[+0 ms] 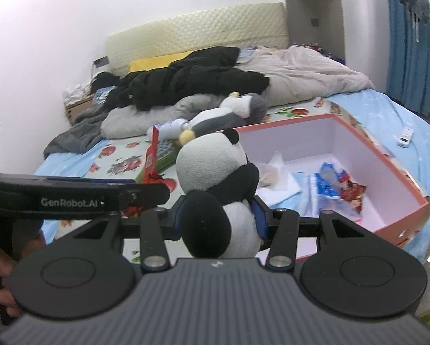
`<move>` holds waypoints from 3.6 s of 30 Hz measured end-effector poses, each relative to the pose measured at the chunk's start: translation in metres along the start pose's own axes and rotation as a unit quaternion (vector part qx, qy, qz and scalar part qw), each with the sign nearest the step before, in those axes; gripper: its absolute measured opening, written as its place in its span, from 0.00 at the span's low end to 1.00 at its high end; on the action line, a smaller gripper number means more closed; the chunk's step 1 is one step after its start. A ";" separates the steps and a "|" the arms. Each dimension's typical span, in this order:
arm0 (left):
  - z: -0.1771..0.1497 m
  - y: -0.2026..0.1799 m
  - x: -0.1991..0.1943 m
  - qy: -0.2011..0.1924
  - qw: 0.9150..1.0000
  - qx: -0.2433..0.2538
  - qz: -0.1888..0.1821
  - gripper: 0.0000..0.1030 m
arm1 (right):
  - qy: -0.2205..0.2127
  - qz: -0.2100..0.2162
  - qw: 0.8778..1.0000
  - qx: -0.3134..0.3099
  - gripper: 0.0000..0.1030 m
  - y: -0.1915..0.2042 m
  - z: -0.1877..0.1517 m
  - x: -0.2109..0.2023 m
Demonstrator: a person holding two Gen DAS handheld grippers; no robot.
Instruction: Organize soft objects
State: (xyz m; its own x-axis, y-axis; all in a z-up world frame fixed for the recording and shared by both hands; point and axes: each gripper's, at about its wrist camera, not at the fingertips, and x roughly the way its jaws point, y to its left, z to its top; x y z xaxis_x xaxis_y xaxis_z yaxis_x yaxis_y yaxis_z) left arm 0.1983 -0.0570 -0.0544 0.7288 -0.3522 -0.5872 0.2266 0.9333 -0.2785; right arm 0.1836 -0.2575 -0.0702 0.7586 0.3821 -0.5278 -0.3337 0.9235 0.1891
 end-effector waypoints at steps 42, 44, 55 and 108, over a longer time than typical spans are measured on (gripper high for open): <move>0.123 0.020 0.331 0.197 0.976 0.089 0.000 0.60 | 0.165 -0.021 0.985 0.054 0.51 -0.189 0.079 0.235; 0.124 0.020 0.329 0.203 0.975 0.087 -0.001 0.66 | 0.167 -0.023 0.984 0.061 0.53 -0.191 0.079 0.232; 0.150 -0.009 0.233 0.140 0.986 0.092 0.000 0.68 | 0.096 -0.046 0.993 0.058 0.53 -0.170 0.108 0.152; -0.006 -0.060 -0.068 -0.035 0.998 0.048 -0.019 0.68 | -0.013 -0.098 0.994 0.052 0.53 -0.033 -0.007 -0.066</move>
State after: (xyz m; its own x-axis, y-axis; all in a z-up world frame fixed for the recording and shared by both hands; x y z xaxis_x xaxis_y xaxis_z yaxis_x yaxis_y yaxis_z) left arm 0.1319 -0.0896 -0.0023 0.7616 -0.3844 -0.5217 0.3126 0.9231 -0.2238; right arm 0.1402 -0.3131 -0.0476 0.8175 0.1948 -0.5420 -0.1197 0.9780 0.1710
